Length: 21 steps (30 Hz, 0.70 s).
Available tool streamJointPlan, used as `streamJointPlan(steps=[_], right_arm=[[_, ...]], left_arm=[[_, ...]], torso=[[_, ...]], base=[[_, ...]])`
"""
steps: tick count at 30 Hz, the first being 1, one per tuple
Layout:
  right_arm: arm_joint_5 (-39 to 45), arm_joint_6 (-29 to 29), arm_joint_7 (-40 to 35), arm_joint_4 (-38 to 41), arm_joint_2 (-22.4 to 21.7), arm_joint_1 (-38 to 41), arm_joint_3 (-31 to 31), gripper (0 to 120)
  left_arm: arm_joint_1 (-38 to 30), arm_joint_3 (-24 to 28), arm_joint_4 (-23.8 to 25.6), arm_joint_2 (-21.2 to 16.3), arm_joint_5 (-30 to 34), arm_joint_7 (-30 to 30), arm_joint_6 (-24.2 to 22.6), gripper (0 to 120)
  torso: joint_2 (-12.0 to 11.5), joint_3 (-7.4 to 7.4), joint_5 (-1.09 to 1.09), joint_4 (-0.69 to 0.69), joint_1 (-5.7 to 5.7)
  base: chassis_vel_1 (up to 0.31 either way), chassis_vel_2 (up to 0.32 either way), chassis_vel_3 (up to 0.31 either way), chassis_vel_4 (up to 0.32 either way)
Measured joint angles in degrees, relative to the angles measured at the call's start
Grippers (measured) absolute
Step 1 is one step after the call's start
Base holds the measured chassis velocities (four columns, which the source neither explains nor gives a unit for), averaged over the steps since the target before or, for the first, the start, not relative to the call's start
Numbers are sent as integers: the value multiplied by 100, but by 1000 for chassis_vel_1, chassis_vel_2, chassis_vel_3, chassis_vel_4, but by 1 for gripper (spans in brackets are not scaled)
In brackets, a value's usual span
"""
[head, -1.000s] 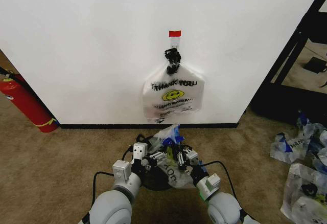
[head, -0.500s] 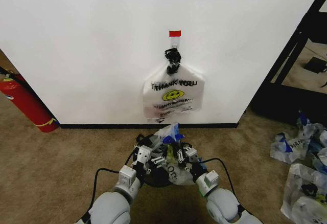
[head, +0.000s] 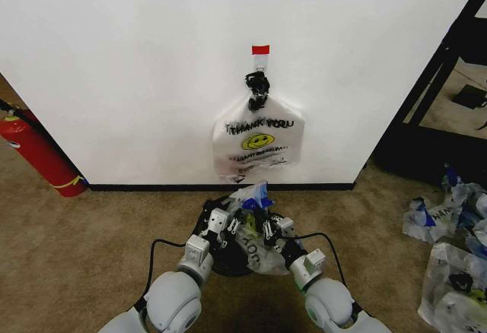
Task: Pick up the garbage bag from the wall and place it over the trash bin.
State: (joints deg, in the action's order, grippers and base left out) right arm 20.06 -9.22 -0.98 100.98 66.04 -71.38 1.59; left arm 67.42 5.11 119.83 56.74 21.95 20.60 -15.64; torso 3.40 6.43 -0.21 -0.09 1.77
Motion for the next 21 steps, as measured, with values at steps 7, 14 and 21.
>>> streamJointPlan(steps=[7,14,21], right_arm=[[71,94,-59,-2,21,1,1,0],[260,144,-83,78,10,-73,54,0],[527,180,-92,204,-45,-110,135,0]], left_arm=[[92,-60,103,22,55,74,132,0],[232,-416,233,-51,292,360,140,0],[347,-778,330,-332,380,484,-31,0]], torso=[[0,0,0,0,0],[0,0,0,0,0],[0,0,-1,1,0]], base=[[0,0,0,0],[0,0,0,0],[0,0,0,0]])
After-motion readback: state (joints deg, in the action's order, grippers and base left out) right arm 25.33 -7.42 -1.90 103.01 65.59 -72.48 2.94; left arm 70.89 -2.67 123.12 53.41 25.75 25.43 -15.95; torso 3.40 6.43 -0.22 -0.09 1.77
